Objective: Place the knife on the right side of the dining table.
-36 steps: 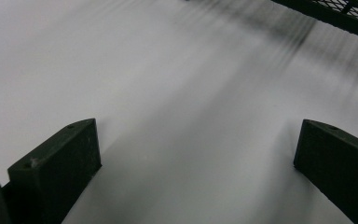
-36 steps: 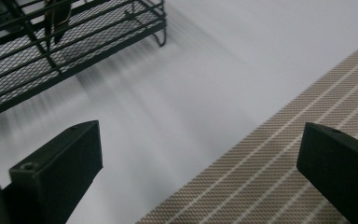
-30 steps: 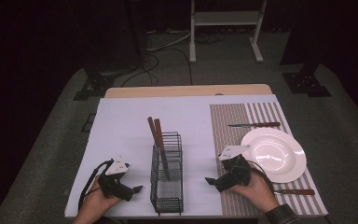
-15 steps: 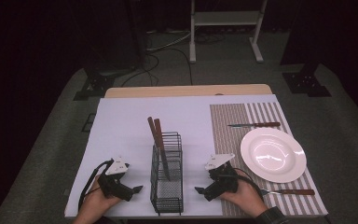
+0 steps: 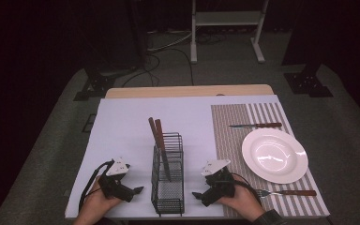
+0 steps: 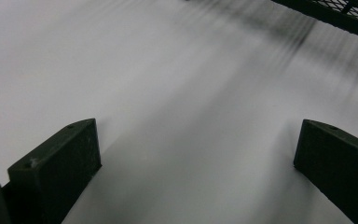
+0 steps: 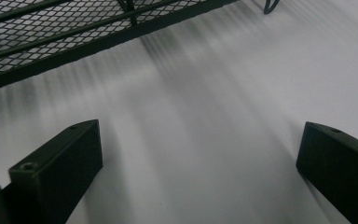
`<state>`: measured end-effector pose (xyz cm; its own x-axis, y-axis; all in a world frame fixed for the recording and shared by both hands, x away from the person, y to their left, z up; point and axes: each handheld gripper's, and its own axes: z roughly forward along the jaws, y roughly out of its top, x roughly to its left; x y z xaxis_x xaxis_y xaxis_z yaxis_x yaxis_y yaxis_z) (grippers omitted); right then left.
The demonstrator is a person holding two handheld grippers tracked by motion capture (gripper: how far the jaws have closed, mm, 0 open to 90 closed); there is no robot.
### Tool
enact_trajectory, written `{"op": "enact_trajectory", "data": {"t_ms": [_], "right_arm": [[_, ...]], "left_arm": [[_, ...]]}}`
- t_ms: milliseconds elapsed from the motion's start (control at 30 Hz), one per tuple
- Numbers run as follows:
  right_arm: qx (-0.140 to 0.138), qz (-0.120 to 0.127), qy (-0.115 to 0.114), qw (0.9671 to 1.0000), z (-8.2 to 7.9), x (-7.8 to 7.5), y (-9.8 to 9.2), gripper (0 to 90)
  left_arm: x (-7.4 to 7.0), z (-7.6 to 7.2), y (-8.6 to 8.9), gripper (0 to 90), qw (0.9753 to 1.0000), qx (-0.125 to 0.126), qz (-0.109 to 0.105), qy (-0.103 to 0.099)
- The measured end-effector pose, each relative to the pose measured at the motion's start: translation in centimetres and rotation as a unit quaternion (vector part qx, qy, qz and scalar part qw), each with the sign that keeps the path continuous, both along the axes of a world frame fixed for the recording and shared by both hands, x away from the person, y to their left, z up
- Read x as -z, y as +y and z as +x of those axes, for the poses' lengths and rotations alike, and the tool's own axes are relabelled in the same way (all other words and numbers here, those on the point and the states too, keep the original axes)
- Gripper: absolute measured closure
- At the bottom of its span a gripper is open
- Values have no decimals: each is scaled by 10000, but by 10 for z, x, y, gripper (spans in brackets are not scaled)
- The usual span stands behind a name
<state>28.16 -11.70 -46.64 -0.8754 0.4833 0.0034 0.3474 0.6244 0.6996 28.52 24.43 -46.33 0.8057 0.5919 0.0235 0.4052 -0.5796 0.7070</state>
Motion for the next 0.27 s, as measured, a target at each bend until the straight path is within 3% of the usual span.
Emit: {"op": "enact_trajectory", "data": {"t_ms": [267], "right_arm": [[8,12,9,10000,0,0,0,0]], "left_arm": [[0,0,0,0,10000,-2,-2,3]]}}
